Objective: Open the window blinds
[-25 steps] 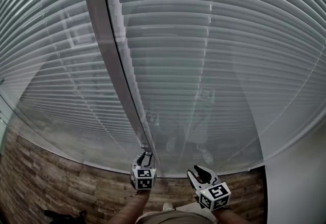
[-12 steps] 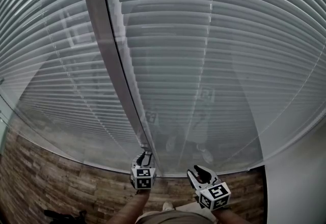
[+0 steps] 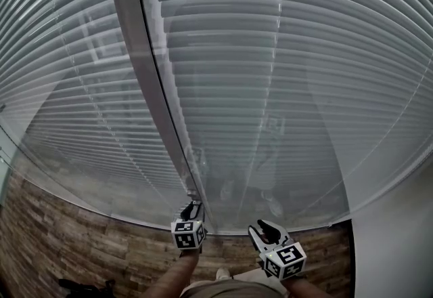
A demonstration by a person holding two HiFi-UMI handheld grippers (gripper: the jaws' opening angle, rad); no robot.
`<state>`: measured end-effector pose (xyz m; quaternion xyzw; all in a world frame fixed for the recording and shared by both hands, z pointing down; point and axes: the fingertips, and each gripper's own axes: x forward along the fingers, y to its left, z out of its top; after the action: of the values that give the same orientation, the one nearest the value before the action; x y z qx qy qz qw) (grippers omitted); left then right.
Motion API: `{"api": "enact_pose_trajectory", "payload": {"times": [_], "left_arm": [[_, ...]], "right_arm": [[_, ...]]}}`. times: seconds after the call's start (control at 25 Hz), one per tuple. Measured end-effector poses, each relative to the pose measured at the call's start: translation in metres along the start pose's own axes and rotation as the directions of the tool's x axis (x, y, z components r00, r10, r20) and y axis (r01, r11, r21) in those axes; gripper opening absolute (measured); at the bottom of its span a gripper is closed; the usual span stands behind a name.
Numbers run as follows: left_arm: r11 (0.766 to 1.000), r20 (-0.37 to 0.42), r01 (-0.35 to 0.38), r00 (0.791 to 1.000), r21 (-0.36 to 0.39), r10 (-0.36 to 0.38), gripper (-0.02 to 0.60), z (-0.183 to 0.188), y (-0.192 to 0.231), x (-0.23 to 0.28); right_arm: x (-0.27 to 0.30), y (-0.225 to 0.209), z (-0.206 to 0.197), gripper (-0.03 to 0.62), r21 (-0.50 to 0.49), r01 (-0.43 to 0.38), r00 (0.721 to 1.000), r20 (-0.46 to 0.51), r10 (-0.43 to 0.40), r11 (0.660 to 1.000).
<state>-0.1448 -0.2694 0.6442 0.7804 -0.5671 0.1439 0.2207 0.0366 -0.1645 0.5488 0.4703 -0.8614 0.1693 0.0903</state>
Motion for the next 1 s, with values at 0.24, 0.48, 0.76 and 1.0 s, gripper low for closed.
{"api": "enact_pose_trajectory", "payload": {"times": [0.24, 0.48, 0.76, 1.0], "left_arm": [[0.997, 0.002, 0.022, 1.000, -0.077, -0.021, 0.135, -0.0004, 0.0003, -0.0002], [0.991, 0.003, 0.040, 0.999, -0.129, -0.040, 0.135, -0.0010, 0.0011, 0.0010], [0.982, 0.003, 0.057, 0.998, -0.179, -0.057, 0.135, -0.0017, 0.0013, 0.0017], [0.973, 0.009, 0.072, 0.997, -0.218, -0.072, 0.135, -0.0019, 0.0014, 0.0016]], "right_arm": [[0.0006, -0.0006, -0.0002, 0.121, -0.001, -0.004, 1.000, 0.007, 0.004, 1.000], [0.0030, -0.0027, -0.0039, 0.121, -0.004, 0.003, 1.000, -0.011, -0.003, 1.000], [0.0061, -0.0003, 0.0014, 0.121, 0.009, -0.010, 1.000, -0.001, 0.010, 1.000], [0.0082, 0.0015, 0.0005, 0.121, 0.003, -0.014, 1.000, -0.002, 0.014, 1.000]]}}
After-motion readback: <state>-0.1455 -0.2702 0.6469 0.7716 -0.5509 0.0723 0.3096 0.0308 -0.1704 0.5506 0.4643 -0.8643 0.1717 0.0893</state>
